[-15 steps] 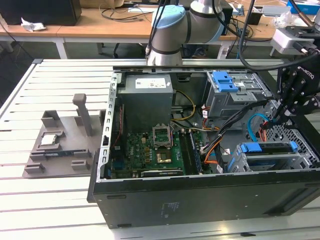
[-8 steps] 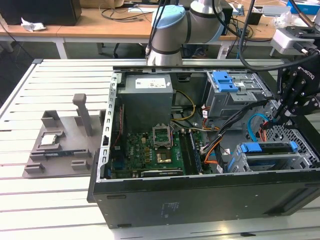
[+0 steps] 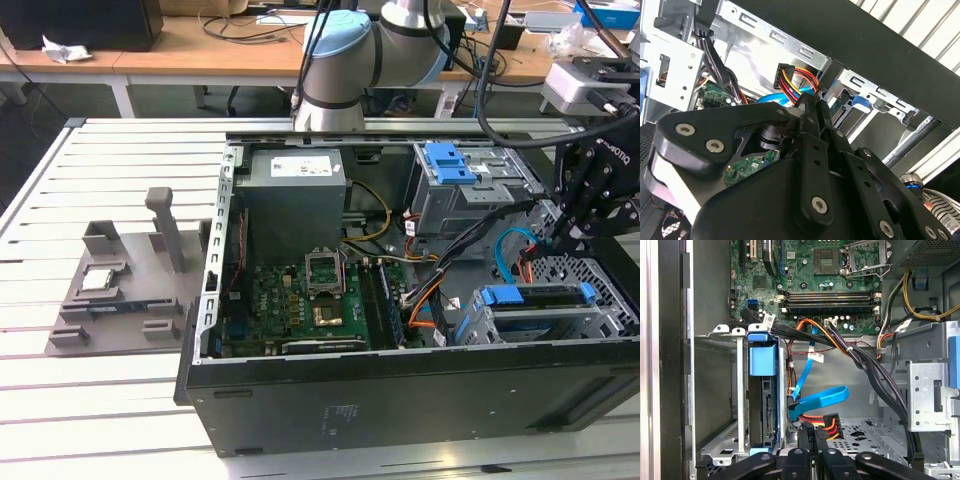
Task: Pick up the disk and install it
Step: 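Insert the first disk wire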
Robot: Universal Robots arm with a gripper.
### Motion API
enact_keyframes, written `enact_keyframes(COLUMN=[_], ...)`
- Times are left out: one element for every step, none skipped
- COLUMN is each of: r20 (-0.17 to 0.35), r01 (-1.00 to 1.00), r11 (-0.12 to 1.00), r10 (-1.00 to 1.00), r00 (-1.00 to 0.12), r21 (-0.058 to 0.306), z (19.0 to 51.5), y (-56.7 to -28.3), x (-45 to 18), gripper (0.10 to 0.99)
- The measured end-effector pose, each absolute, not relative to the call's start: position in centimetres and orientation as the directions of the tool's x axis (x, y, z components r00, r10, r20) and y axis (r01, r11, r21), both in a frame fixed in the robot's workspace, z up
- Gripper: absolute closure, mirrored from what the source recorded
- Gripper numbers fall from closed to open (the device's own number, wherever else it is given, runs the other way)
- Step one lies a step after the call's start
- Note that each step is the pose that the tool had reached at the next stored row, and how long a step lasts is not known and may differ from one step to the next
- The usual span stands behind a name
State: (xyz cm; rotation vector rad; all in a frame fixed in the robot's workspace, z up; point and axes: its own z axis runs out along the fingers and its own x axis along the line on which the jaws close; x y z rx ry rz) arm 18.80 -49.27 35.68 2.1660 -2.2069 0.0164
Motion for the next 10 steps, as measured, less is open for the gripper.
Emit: enact_keyframes(r20=[0.043, 0.043, 0.043, 0.043, 0.043, 0.043, 0.043, 0.043, 0.043, 0.043], r01=[-0.999, -0.999, -0.999, -0.999, -0.999, -0.999, -0.999, -0.999, -0.999, -0.999], r11=[0.019, 0.019, 0.019, 0.019, 0.019, 0.019, 0.019, 0.019, 0.019, 0.019], r10=[-0.999, -0.999, -0.999, -0.999, -0.999, -0.999, -0.999, -0.999, -0.999, -0.999], r00=[-0.018, -0.018, -0.018, -0.018, -0.018, -0.018, -0.018, -0.018, -0.018, -0.018], r21=[0.027, 0.027, 0.027, 0.027, 0.027, 0.027, 0.027, 0.027, 0.027, 0.027], z=[35.67, 35.65, 35.63, 35.61, 35.58, 35.57, 35.54, 35.51, 35.47, 35.45], y=[-49.33, -49.40, -49.48, -49.53, -49.61, -49.66, -49.75, -49.83, -49.99, -50.17], x=[18.77, 18.76, 18.73, 18.71, 18.70, 18.69, 18.68, 18.67, 18.64, 18.61], gripper=[0.922, 0.922, 0.922, 0.922, 0.922, 0.922, 0.922, 0.922, 0.922, 0.922])
